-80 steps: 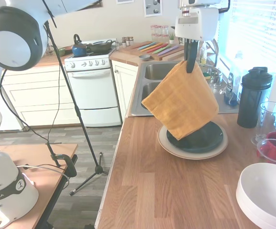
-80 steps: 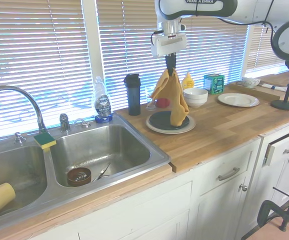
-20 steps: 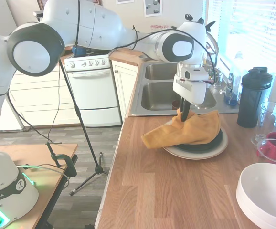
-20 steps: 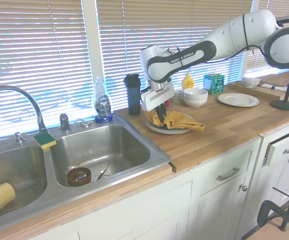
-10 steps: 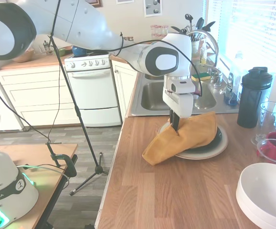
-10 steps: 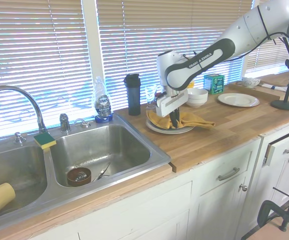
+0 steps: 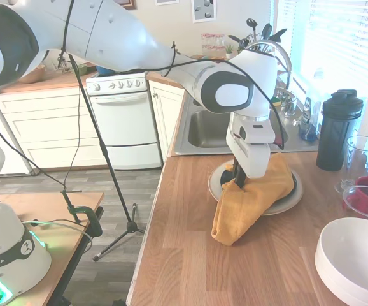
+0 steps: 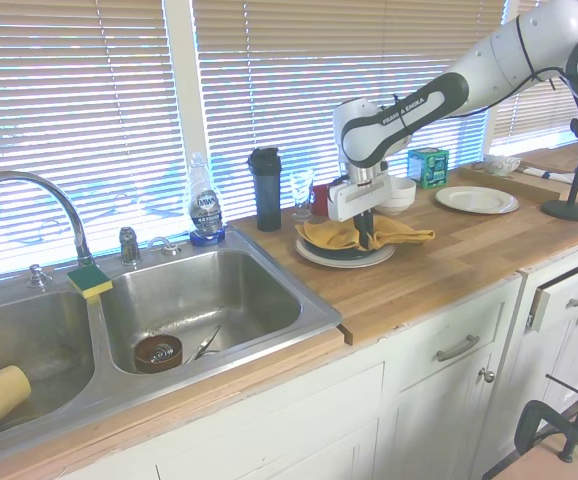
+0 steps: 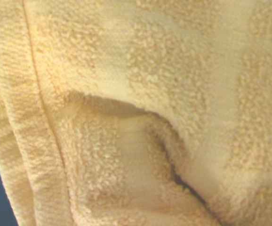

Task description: Wipe the blue plate in counterclockwise motion

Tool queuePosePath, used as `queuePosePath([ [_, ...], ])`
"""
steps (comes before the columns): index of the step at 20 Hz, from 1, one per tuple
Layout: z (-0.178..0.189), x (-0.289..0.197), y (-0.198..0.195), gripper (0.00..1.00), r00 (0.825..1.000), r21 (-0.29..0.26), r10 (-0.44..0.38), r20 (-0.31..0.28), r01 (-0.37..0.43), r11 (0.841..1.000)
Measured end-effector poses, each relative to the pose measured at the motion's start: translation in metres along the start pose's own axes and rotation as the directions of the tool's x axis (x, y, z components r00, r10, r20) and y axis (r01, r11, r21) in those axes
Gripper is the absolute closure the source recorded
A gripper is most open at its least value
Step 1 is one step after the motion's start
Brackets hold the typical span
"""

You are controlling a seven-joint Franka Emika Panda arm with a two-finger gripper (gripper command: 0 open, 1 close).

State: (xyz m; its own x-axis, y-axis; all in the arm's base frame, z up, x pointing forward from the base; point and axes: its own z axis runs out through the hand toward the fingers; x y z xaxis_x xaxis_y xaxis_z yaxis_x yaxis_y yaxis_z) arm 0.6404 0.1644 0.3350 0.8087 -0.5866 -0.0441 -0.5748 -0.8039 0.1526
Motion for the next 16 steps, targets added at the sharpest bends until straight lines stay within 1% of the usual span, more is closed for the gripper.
queuePosePath([
  [4,-0.012,0.019,-0.010,1.00,1.000,-0.010,0.014,0.026,-0.014,1.000],
  [9,-0.035,0.031,-0.026,1.00,0.999,-0.021,0.017,0.038,-0.016,1.000],
  [13,-0.045,0.023,-0.052,1.00,0.999,-0.032,-0.006,0.041,0.008,0.999],
  [16,-0.061,0.010,-0.069,1.00,0.999,-0.029,-0.019,0.026,0.019,0.999],
])
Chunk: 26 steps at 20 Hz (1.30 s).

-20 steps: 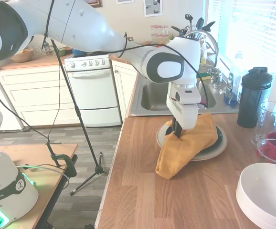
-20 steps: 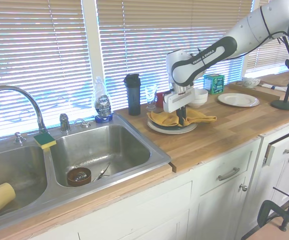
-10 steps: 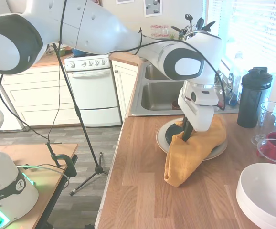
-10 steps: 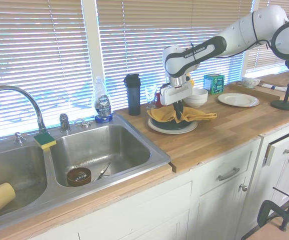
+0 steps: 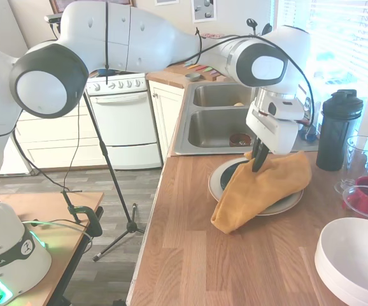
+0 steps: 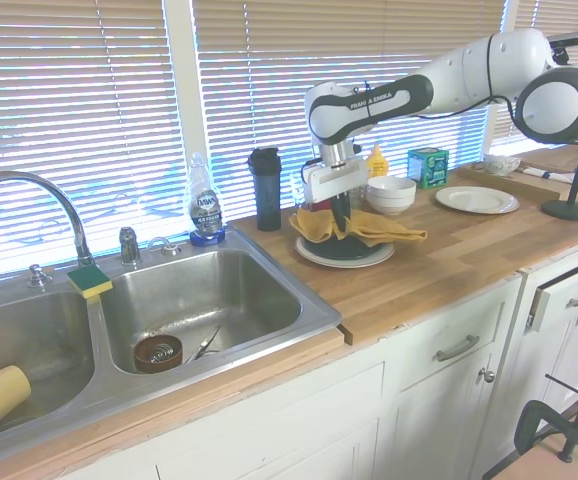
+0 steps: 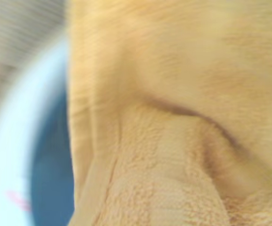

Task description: Wipe the blue plate in counterclockwise motion

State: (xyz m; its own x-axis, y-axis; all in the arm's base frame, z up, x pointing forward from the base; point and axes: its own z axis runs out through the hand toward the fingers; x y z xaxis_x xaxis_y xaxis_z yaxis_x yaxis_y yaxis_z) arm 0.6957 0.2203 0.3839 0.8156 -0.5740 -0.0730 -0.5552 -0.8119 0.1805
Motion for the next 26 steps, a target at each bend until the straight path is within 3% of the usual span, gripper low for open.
queuePosePath([
  [6,-0.024,-0.033,-0.024,1.00,0.998,0.000,-0.029,-0.057,0.030,1.000],
  [13,0.007,-0.056,-0.041,1.00,0.991,-0.007,-0.062,-0.115,0.062,0.998],
  [18,0.026,-0.063,-0.025,1.00,0.988,0.008,-0.070,-0.139,0.072,0.997],
  [26,0.062,-0.059,0.032,1.00,0.990,0.030,-0.040,-0.133,0.045,0.999],
])
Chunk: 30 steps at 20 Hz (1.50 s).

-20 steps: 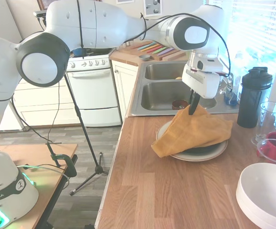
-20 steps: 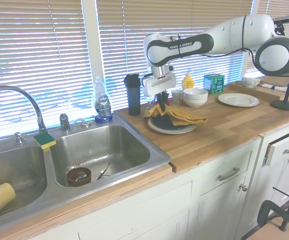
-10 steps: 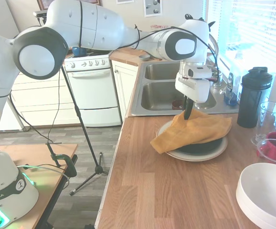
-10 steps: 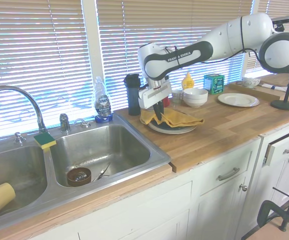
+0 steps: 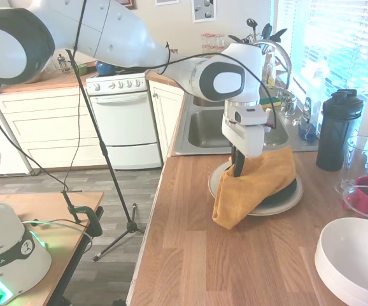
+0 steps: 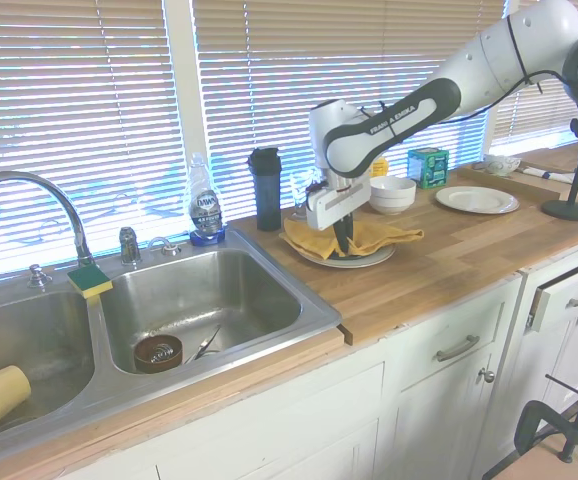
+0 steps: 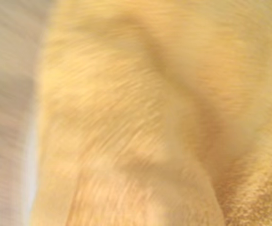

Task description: Wipe the blue plate in counterclockwise motion

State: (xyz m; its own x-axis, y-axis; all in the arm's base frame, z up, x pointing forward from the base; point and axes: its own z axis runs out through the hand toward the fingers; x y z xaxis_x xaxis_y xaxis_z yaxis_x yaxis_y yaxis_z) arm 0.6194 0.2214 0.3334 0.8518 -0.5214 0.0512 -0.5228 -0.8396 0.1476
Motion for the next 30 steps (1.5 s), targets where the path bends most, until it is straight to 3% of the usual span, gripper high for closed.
queuePosePath([
  [11,0.008,0.048,0.058,1.00,0.994,0.046,0.049,0.098,-0.054,0.998],
  [16,-0.009,0.078,0.067,1.00,0.988,0.045,0.068,0.142,-0.075,0.996],
  [24,-0.051,0.090,0.030,1.00,0.987,0.034,0.043,0.157,-0.049,0.998],
  [30,-0.061,0.070,-0.008,1.00,0.992,0.018,0.005,0.127,-0.007,1.000],
])
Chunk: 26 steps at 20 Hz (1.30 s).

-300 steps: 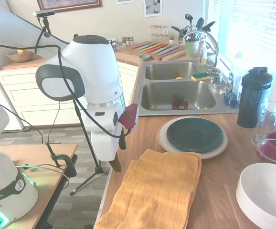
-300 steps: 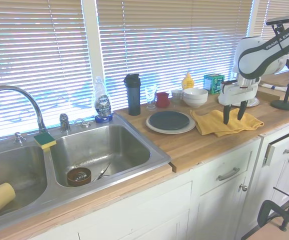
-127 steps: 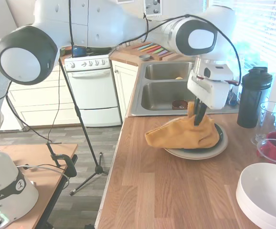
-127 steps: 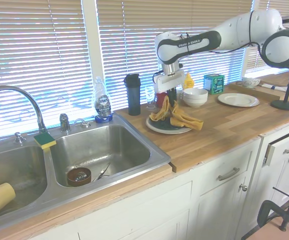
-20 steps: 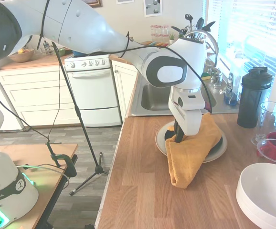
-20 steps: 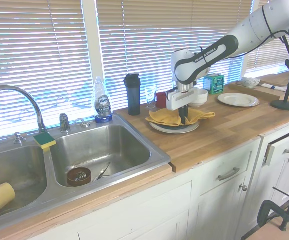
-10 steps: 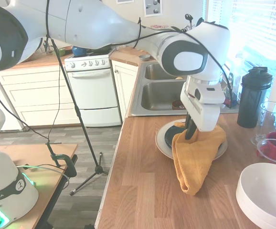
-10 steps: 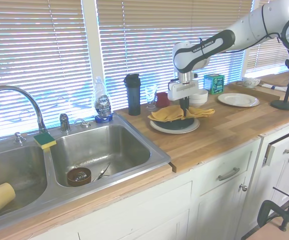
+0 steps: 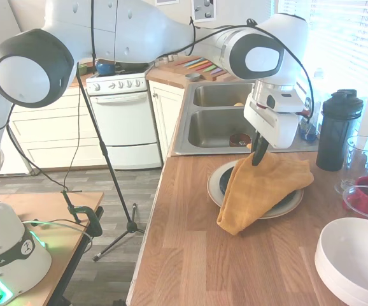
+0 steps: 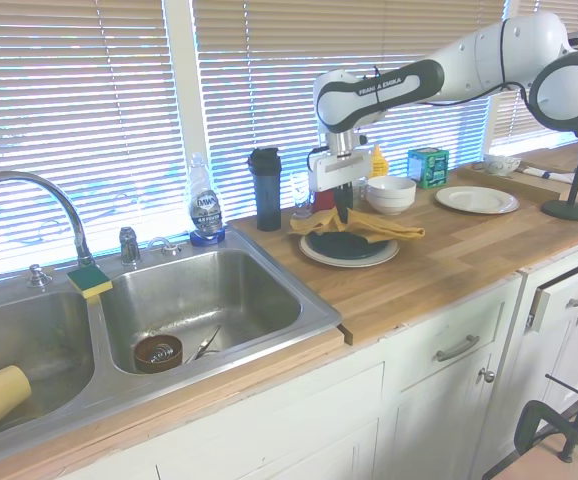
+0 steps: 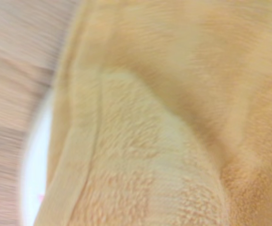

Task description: Wipe the blue plate in counterclockwise motion

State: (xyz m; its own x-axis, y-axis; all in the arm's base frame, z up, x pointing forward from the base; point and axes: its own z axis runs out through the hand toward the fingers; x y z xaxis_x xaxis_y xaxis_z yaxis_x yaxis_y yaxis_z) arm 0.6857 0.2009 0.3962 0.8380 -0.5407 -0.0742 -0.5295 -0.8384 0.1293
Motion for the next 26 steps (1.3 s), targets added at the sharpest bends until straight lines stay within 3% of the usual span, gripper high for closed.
queuePosePath([
  [8,0.008,-0.036,-0.012,1.00,0.992,0.005,-0.063,-0.106,0.064,0.998],
  [14,0.020,-0.072,0.010,1.00,0.984,0.013,-0.092,-0.151,0.095,0.995],
  [20,0.056,-0.096,0.047,1.00,0.983,0.015,-0.096,-0.159,0.100,0.995],
  [26,0.065,-0.072,0.078,1.00,0.990,0.032,-0.050,-0.128,0.055,0.998],
])
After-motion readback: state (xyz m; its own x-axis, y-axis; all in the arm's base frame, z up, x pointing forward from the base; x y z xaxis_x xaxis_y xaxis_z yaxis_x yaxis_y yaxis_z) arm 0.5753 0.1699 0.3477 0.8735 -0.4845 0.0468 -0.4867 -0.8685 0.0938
